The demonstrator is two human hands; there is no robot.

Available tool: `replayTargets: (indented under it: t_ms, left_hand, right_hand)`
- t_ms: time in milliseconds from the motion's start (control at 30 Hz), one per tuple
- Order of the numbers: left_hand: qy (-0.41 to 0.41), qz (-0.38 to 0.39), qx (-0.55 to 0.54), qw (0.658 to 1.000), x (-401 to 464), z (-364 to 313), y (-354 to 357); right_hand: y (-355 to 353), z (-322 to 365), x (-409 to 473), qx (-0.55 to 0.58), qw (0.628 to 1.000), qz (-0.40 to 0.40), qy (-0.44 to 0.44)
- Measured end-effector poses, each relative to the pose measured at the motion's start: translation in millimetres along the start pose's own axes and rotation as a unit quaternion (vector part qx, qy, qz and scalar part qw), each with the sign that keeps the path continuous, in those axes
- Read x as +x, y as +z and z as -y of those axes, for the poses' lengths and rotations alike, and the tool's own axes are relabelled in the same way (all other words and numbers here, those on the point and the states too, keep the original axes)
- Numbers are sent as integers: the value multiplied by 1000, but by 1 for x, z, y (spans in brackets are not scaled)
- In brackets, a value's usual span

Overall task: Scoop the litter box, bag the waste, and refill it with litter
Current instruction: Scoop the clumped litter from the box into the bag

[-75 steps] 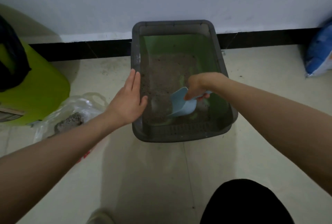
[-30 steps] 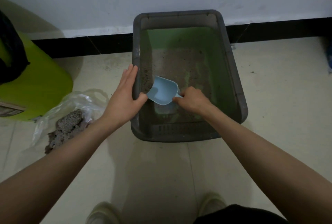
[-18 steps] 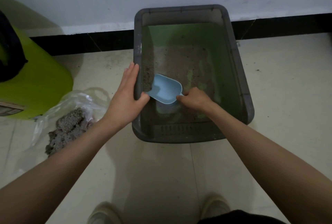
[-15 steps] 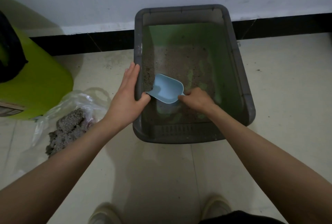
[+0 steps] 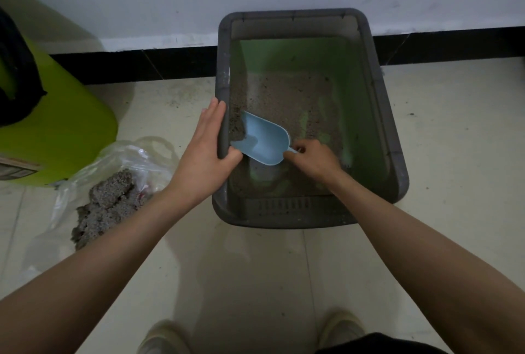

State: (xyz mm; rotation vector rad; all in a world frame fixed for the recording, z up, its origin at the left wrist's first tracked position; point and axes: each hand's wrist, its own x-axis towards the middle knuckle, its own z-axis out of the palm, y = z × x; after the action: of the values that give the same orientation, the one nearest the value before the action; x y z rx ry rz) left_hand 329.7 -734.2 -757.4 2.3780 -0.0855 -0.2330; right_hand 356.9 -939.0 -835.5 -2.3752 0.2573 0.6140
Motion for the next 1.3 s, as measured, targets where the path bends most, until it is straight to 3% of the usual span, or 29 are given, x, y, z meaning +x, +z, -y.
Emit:
replayTargets:
  t_ms: [133,400,567,700,1300]
  left_hand:
    - [-3,-1,-1,1000,0,0,0]
    - [0,-3,-7,1000,0,1,1]
    - [-2,1,-13,1000,0,1,1]
    - [-6,2,-10,1000,0,0,1]
    - [-8,4,-9,1000,0,0,1]
  right_hand:
    - [3,-5,-2,100,995,26,4]
    - [-4,7,11,84,996,28,27]
    - [0,9,11,221,971,54,71]
    - [-5,10,7,266,957,60,95]
    - [-12,21,27,169,975,40,136]
